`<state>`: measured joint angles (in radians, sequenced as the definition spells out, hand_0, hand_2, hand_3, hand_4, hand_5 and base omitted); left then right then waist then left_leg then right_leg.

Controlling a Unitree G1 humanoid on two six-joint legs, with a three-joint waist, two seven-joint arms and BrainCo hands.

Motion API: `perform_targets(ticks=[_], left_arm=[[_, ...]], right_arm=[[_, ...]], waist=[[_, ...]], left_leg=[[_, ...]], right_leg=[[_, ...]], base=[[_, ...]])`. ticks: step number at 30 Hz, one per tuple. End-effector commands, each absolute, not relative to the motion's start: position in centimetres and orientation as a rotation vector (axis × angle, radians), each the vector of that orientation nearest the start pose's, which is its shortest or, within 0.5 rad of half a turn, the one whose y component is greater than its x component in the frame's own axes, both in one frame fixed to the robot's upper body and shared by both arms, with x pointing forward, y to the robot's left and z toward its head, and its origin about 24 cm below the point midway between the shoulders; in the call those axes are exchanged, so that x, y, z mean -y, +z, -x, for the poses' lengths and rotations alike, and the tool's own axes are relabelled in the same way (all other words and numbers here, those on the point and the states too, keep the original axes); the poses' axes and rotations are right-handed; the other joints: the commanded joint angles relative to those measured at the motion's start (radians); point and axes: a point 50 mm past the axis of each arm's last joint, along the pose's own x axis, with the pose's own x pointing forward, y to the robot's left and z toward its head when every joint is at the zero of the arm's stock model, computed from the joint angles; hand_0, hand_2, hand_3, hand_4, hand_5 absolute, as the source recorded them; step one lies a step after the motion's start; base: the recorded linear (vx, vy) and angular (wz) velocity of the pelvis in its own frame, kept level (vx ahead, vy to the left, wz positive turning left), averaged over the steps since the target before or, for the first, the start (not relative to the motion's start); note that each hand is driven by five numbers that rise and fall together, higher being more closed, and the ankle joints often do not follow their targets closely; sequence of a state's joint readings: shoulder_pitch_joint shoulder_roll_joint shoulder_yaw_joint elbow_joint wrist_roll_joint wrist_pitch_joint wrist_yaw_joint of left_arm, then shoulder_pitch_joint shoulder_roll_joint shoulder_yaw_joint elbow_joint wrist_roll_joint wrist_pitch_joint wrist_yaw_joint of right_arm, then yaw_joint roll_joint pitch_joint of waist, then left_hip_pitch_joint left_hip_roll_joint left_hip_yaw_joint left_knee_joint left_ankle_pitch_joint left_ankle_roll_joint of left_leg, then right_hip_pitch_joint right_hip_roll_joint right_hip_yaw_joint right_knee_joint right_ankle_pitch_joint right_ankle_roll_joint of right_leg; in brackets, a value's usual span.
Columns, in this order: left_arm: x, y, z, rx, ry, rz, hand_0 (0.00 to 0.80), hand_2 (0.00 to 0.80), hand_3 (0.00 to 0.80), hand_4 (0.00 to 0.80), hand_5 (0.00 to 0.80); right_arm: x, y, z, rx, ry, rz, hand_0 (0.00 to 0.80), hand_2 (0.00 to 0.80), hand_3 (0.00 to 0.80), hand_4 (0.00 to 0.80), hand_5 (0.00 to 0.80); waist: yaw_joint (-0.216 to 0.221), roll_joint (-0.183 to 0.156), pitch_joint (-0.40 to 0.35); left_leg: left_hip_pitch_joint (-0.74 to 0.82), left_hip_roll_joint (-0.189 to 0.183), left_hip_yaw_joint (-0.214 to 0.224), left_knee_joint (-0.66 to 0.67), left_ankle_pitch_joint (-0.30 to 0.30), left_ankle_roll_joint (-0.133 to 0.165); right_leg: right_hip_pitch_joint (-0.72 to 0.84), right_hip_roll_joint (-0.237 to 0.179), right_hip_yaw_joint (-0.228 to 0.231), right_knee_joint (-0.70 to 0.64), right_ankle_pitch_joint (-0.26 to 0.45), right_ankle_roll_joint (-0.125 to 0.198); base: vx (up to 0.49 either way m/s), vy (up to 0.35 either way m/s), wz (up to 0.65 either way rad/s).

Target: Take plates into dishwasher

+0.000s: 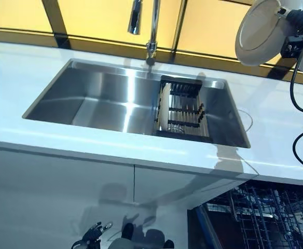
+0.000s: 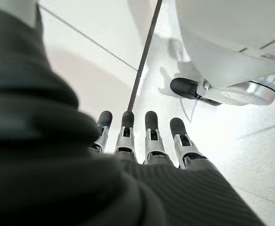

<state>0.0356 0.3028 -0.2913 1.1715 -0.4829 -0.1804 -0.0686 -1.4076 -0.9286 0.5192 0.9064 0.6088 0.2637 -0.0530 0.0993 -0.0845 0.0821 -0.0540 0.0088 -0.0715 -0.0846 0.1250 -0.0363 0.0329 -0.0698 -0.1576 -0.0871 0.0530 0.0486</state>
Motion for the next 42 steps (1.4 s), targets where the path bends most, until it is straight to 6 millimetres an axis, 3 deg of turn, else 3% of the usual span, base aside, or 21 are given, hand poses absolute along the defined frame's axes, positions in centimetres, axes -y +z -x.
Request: perform_targets(ticks=[1, 9, 14, 29, 42], left_arm=[[-25.5, -15.0, -9.9, -1.052, 0.166, -0.075, 0.0, 0.0, 0.0, 0.0, 0.0], [-25.7, -14.7, -10.8, -1.044, 0.168, -0.077, 0.0, 0.0, 0.0, 0.0, 0.0], [-25.5, -14.9, -10.4, -1.068, 0.148, -0.087, 0.0, 0.0, 0.0, 0.0, 0.0], [-25.8, -14.8, -10.5, -1.072, 0.115, -0.122, 0.0, 0.0, 0.0, 0.0, 0.0], [-25.8, -14.7, -10.9, -1.062, 0.116, -0.102, 0.0, 0.0, 0.0, 0.0, 0.0]], right_arm=[[30.5, 36.7, -36.3, 0.225, -0.321, 0.54, 0.8, 0.8, 0.8, 0.8, 0.8], [31.8, 33.7, -35.3, 0.153, -0.213, 0.662, 0.8, 0.8, 0.8, 0.8, 0.8], [34.0, 32.0, -33.6, 0.097, -0.191, 0.666, 0.8, 0.8, 0.8, 0.8, 0.8], [38.7, 28.6, -29.0, -0.026, -0.241, 0.681, 0.8, 0.8, 0.8, 0.8, 0.8], [39.3, 23.5, -27.3, -0.206, -0.077, 0.728, 0.8, 0.8, 0.8, 0.8, 0.8]], waist=[[-0.008, -0.046, -0.058], [-0.087, -0.046, -0.075], [-0.134, -0.044, -0.08], [-0.243, -0.037, -0.055], [-0.318, -0.022, -0.055]], left_leg=[[0.077, 0.029, 0.044, -0.003, -0.088, -0.018], [0.112, 0.041, 0.111, -0.003, -0.111, -0.014], [0.12, 0.049, 0.143, -0.003, -0.117, -0.014], [0.125, 0.075, 0.222, -0.003, -0.126, -0.013], [0.146, 0.095, 0.28, -0.003, -0.138, -0.019]], right_leg=[[0.002, -0.048, 0.051, 0.0, 0.043, 0.053], [0.003, -0.038, 0.12, 0.0, 0.053, 0.057], [-0.004, -0.03, 0.154, 0.0, 0.056, 0.061], [-0.048, -0.013, 0.234, 0.0, 0.073, 0.073], [-0.065, 0.002, 0.283, 0.006, 0.071, 0.076]], base=[[-0.022, 0.013, -0.33], [-0.013, 0.006, -0.34], [-0.012, -0.017, -0.23], [-0.032, -0.036, -0.2], [-0.02, -0.007, -0.17]])
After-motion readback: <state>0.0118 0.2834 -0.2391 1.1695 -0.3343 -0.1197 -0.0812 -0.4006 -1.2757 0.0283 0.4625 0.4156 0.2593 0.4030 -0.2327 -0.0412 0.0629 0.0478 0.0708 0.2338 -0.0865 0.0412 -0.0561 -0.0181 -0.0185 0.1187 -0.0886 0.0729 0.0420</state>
